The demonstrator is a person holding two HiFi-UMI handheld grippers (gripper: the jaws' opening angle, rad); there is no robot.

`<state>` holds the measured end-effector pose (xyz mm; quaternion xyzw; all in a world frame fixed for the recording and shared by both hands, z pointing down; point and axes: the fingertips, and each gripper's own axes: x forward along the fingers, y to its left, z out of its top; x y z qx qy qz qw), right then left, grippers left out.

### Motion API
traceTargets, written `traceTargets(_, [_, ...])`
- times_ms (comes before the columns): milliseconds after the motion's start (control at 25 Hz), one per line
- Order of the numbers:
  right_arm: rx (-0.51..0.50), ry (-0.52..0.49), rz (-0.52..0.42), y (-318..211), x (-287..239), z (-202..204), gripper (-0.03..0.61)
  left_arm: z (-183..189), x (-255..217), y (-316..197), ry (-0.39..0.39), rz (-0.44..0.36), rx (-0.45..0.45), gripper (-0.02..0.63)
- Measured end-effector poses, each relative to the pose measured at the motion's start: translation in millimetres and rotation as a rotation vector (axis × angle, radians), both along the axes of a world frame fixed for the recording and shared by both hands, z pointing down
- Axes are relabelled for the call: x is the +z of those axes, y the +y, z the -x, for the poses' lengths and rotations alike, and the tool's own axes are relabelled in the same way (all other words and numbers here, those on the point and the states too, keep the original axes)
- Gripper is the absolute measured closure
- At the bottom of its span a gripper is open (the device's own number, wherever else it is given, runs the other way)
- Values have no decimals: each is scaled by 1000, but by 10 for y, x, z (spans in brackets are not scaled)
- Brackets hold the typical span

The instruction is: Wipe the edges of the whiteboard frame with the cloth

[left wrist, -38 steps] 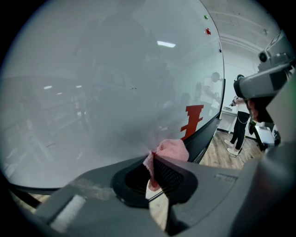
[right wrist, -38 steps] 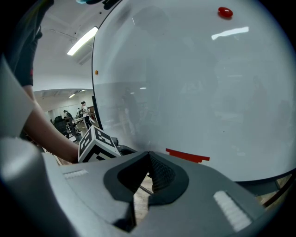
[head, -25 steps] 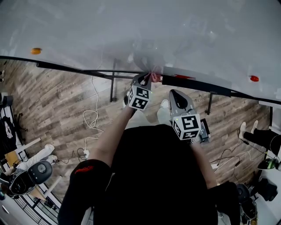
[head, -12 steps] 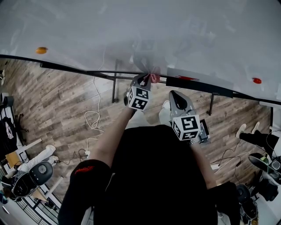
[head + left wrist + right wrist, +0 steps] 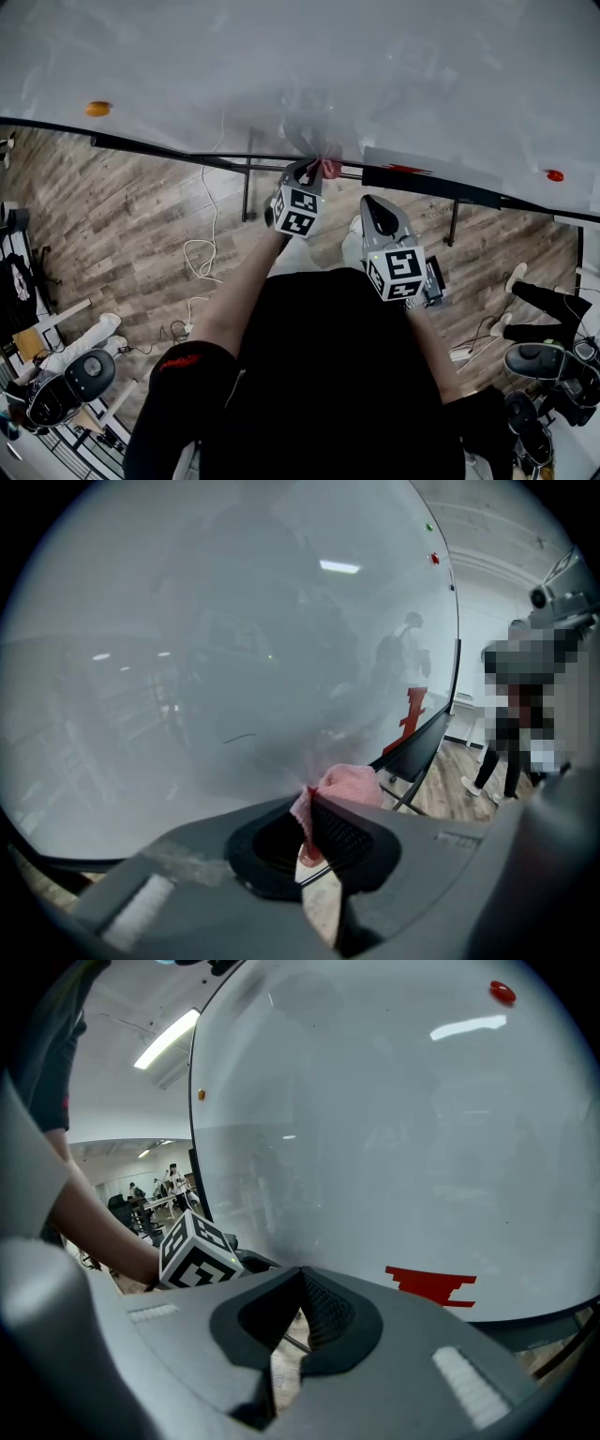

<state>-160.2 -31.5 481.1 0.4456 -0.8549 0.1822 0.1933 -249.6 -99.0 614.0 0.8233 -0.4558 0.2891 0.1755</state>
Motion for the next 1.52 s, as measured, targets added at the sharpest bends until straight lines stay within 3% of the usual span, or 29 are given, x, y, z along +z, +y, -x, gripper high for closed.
traceTargets(1520, [-18,-12,11,-25,79,755,577,752,53,-14,-9,2,-27,597])
